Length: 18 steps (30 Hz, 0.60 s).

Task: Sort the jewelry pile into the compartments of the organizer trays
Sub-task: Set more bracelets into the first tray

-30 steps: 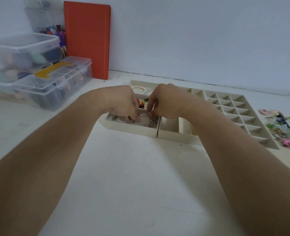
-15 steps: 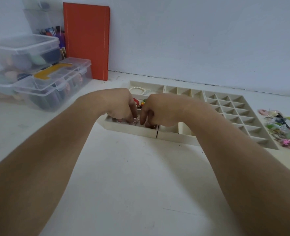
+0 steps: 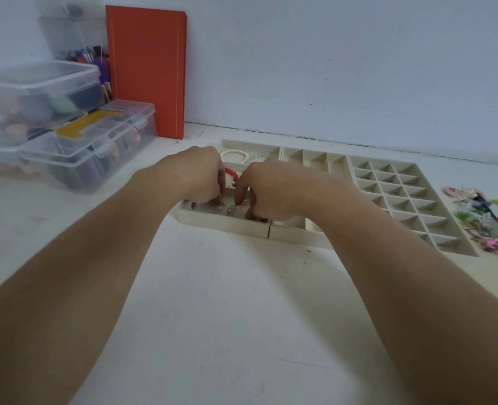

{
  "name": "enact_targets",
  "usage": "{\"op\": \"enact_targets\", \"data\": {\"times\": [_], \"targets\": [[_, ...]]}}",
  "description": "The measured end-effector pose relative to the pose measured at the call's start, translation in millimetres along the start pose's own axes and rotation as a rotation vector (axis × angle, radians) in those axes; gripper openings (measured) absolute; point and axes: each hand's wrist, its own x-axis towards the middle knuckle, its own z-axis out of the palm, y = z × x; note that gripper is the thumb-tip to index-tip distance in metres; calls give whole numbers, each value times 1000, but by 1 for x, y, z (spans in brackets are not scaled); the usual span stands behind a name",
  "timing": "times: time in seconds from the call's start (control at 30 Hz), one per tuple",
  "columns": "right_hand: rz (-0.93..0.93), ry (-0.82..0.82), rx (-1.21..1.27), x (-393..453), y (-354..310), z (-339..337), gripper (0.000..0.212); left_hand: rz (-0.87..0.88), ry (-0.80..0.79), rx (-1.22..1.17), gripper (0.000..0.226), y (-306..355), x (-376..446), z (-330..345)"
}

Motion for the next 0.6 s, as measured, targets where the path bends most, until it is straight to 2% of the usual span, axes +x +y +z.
{"op": "enact_targets", "data": {"times": [0.1,0.23,0.47,0.6], "targets": [[15,69,10,2,2,2,29,14,-43,-67,26,0,-1,-3],[29,76,-7,2,4,2,33,31,-129,-167,25,3,-3,-4],[25,90,16,4,5,4,23,5,-188,-84,22,4,-6,-6],[37,50,19,3,5,3,28,-19,-181,-13,21,6,-9,-6]]}}
